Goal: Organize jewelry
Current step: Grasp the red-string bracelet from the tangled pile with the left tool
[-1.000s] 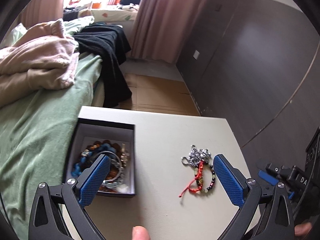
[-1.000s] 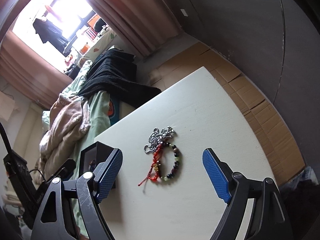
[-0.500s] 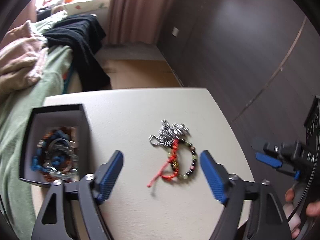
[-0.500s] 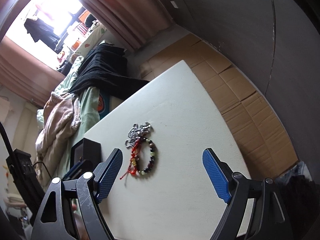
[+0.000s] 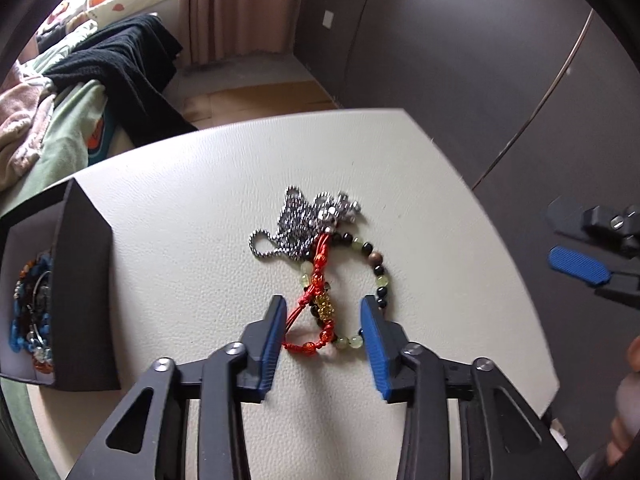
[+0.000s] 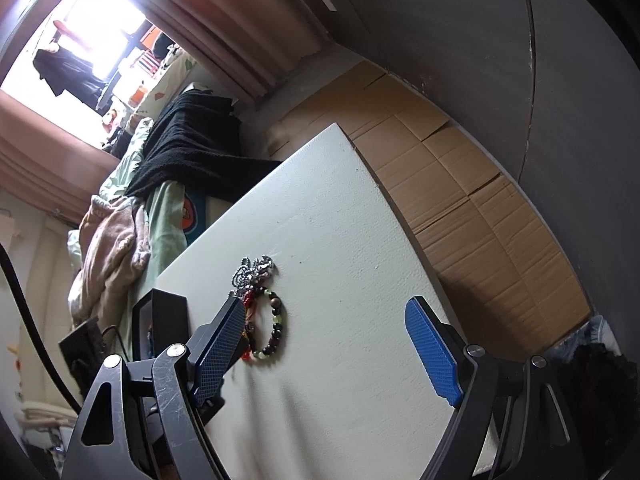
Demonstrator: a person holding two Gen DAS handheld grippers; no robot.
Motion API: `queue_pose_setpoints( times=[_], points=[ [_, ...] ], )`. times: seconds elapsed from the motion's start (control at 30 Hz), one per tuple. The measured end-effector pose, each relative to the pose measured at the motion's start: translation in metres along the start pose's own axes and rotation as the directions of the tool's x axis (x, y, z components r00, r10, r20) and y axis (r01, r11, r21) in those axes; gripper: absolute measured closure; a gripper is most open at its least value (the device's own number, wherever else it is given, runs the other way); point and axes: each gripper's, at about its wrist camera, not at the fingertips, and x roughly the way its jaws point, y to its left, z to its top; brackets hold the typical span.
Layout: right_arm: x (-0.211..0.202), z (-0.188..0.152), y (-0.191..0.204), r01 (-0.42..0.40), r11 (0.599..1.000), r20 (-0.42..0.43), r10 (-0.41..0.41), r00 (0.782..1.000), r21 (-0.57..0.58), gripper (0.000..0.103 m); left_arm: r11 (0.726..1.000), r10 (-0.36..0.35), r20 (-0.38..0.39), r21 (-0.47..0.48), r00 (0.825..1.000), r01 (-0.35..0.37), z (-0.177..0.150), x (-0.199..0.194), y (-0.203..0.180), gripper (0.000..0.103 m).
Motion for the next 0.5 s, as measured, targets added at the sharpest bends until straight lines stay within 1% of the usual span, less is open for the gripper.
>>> queue_pose_setpoints(
  times=[0.03,0.07,0.1,0.17,0.3,0.4,0.43,0.5],
  points=[
    [0.002,0.001,0.001,0.001,1.0,-0.003,-0.001,1.0,-0.003,0.02,1.0,0.009,-0.017,0.004,1.0,-0.009,-0.001,0.004,0.0,0.077],
    [0.004,0.001,0.003,0.002,1.0,-0.007,-0.002,1.0,-0.007,0.02,1.0,0.028,-0.003,0.01,1.0,-0.028,-0.002,0.004,0.0,0.084],
    [0.005,0.001,0.003,0.002,1.0,-0.01,-0.002,1.0,-0.01,0.02,1.0,0.025,-0.005,0.01,1.0,-0.025,-0.002,0.004,0.001,0.088],
    [0.008,0.001,0.006,0.0,1.0,-0.017,0.0,1.0,-0.018,0.02,1.0,-0.005,-0.011,-0.008,1.0,0.005,-0.001,0.002,0.006,0.093],
    [0.014,-0.002,0.013,-0.002,0.999,-0.033,0.001,0.999,-0.039,0.021,0.999,-0.029,0.029,-0.019,0.999,0.03,0.001,-0.013,0.011,0.094],
    [0.017,-0.004,0.018,0.0,0.998,-0.038,-0.002,0.999,-0.056,0.022,0.997,-0.061,0.05,-0.04,0.997,0.063,0.002,-0.024,0.017,0.094],
    [0.018,-0.006,0.02,0.001,0.998,-0.038,-0.004,0.999,-0.061,0.023,0.997,-0.061,0.058,-0.044,0.996,0.063,0.003,-0.027,0.019,0.094],
    [0.023,-0.008,0.026,0.004,0.997,-0.045,-0.008,0.999,-0.075,0.031,0.997,-0.061,0.075,-0.051,0.995,0.065,0.004,-0.035,0.024,0.094]
  ],
)
